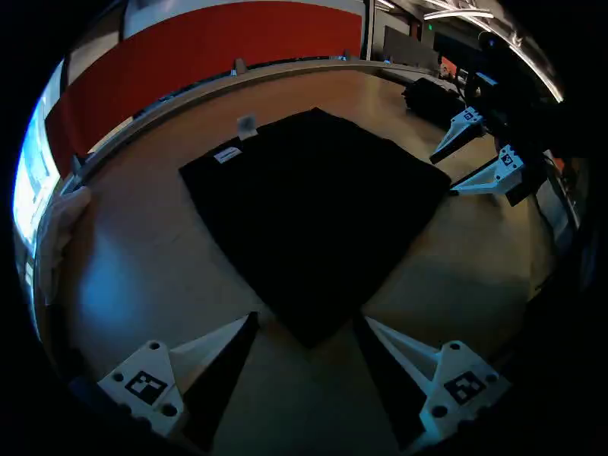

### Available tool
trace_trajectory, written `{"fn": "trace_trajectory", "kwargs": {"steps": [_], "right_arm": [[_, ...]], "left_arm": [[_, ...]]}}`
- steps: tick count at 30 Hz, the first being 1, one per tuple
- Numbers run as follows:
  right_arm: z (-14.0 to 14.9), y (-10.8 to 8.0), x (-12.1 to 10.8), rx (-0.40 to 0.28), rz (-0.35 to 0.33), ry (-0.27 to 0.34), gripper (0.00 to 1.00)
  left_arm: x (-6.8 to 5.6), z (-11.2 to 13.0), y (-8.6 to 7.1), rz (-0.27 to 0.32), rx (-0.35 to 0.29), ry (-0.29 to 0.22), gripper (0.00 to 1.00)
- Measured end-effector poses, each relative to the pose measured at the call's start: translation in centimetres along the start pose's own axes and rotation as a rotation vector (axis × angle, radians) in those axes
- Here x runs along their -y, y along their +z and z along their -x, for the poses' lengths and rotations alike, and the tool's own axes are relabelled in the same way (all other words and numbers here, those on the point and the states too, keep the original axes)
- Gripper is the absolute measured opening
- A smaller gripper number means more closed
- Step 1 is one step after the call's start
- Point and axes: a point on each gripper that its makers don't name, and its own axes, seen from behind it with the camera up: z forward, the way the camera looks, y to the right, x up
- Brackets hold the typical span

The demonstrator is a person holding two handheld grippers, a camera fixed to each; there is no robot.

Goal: Fold towel

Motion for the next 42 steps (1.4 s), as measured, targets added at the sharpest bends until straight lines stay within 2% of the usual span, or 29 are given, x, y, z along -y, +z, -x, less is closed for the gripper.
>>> {"fn": "trace_trajectory", "kwargs": {"steps": [5,10,13,15,19,21,32,42], "right_arm": [[0.1,0.0,0.5,0.0,-0.022,0.006,0.69],[0.2,0.0,0.7,-0.002,-0.026,0.014,0.59],[0.2,0.0,0.8,-0.002,-0.026,0.015,0.48],[0.1,0.0,0.8,-0.002,-0.026,0.016,0.39],[0.0,0.1,1.1,-0.001,-0.029,0.017,0.25],[-0.1,0.1,1.3,0.0,-0.031,0.019,0.19],[-1.2,-0.2,1.0,-0.007,-0.006,0.03,0.16],[-3.4,-2.6,0.1,-0.024,0.003,0.03,0.16]], "left_arm": [[0.3,0.0,0.0,-0.007,0.002,-0.01,0.79],[0.1,0.0,0.0,-0.009,0.004,-0.01,0.66],[0.0,0.0,0.0,-0.014,0.004,-0.014,0.53],[0.0,0.0,0.0,-0.02,0.003,-0.023,0.51],[0.4,-0.1,0.0,-0.042,0.004,-0.045,0.27],[0.5,-0.2,0.0,-0.051,0.005,-0.058,0.2],[-0.1,-0.4,-0.7,-0.04,0.005,-0.107,0.12],[-0.2,-2.9,-3.1,-0.053,-0.023,-0.167,0.12]]}}
